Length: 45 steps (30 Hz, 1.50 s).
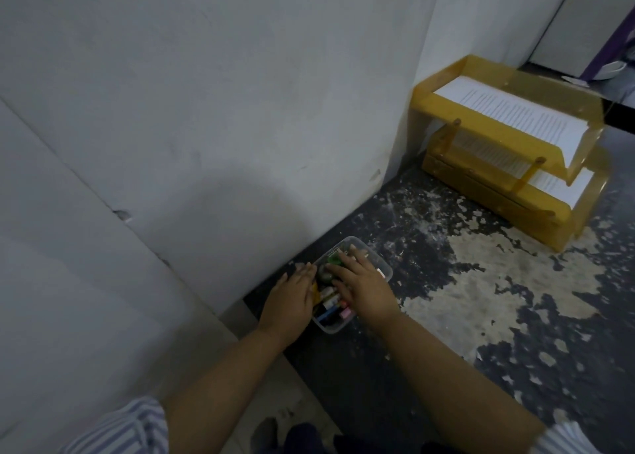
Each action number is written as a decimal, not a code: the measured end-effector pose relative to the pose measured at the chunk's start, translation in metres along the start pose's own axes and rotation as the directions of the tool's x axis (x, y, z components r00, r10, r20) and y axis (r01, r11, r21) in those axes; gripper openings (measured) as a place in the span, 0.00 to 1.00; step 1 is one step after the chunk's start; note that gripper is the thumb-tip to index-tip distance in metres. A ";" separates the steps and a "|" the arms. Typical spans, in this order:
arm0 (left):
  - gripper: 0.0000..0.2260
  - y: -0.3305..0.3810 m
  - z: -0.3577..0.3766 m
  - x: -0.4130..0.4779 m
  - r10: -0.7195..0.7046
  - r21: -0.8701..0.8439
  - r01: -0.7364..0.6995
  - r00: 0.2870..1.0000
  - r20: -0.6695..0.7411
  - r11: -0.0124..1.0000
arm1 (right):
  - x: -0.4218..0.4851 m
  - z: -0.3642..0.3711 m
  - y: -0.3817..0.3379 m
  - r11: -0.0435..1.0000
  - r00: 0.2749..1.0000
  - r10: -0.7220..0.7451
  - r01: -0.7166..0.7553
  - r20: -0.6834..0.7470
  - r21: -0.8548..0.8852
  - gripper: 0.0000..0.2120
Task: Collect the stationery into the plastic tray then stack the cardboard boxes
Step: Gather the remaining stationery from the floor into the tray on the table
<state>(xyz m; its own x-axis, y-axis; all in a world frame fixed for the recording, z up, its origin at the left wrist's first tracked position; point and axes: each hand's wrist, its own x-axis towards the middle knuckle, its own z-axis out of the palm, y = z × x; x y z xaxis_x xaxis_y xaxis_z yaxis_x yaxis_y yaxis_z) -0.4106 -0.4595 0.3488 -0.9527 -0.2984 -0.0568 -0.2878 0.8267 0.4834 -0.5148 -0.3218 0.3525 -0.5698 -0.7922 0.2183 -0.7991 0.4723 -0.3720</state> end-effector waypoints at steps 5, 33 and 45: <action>0.23 0.002 -0.003 0.002 -0.019 0.047 0.016 0.999 0.050 0.999 | 0.004 0.014 -0.002 0.979 0.985 0.099 -0.071 0.144 -0.190 0.16; 0.22 0.051 -0.019 -0.014 0.332 -0.007 -0.338 0.922 0.200 0.941 | -0.087 -0.027 -0.044 0.771 0.766 0.636 -0.625 -0.091 0.120 0.22; 0.22 0.147 0.043 -0.111 0.665 -0.104 -0.740 0.521 0.535 0.664 | -0.286 -0.024 -0.117 0.338 0.233 0.913 -0.893 -0.335 0.297 0.20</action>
<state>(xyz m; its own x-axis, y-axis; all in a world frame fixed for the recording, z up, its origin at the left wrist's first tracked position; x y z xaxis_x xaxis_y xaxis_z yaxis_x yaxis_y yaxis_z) -0.3515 -0.2843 0.3887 -0.7401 0.6492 -0.1755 0.5243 0.7204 0.4540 -0.2624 -0.1411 0.3551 -0.9266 0.3757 0.0138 0.2961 0.7521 -0.5888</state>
